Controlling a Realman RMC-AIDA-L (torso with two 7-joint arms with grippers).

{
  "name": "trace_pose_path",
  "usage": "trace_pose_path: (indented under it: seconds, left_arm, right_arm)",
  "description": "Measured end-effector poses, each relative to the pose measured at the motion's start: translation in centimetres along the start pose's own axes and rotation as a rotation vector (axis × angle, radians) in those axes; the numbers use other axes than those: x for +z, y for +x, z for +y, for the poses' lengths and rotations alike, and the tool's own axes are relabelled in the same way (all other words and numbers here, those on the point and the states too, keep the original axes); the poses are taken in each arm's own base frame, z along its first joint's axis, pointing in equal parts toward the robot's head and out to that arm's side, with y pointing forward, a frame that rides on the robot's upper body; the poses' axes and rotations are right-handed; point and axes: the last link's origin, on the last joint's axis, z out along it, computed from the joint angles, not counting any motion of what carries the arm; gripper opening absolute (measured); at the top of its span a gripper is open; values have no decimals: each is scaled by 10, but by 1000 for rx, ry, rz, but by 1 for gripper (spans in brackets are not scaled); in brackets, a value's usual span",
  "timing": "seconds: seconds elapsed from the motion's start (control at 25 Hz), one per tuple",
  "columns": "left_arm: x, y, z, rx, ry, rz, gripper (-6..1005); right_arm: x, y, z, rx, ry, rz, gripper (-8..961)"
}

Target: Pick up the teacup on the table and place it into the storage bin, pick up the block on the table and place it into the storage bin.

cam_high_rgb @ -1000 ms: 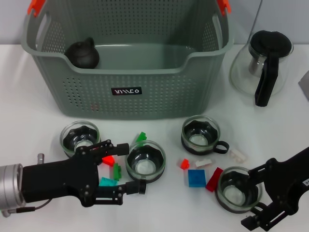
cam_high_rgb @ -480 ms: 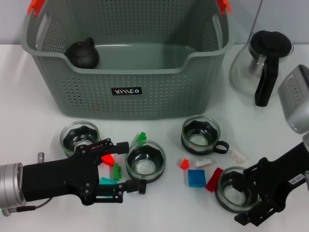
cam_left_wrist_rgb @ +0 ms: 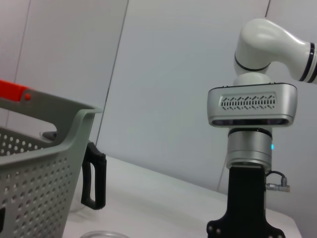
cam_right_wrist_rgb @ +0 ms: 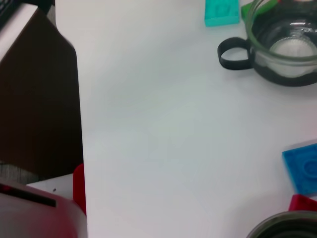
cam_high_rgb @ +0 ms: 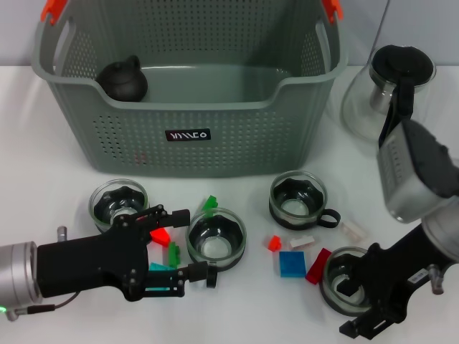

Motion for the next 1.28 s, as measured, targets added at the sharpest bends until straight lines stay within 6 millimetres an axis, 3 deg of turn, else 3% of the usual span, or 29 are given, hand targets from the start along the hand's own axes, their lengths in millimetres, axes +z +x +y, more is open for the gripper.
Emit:
trace_pose_path:
  seconds: [0.08,0.32,0.64,0.84,1.08,1.28]
  left_arm:
    - [1,-1,0,-3,5,-5,903]
    - [1,-3,1,-10,5,-7,902]
    - [1,-4,1,-12,6,-7,902]
    - [0,-4,1,-14,6,-7,901]
    - [-1,-3,1,-14,8,-1,900]
    - [-1,-3,1,-14,6,2,900]
  right_arm:
    - [4,-1,0,-1,-6,11,727]
    - [6,0,0,4,-11,10,687]
    - [6,0,-1,13,6,27,478]
    - [4,1,-5,51,34,41,234]
    - [3,1,-5,43,47,58,121]
    - [-7,-1,1,27,36,44,120]
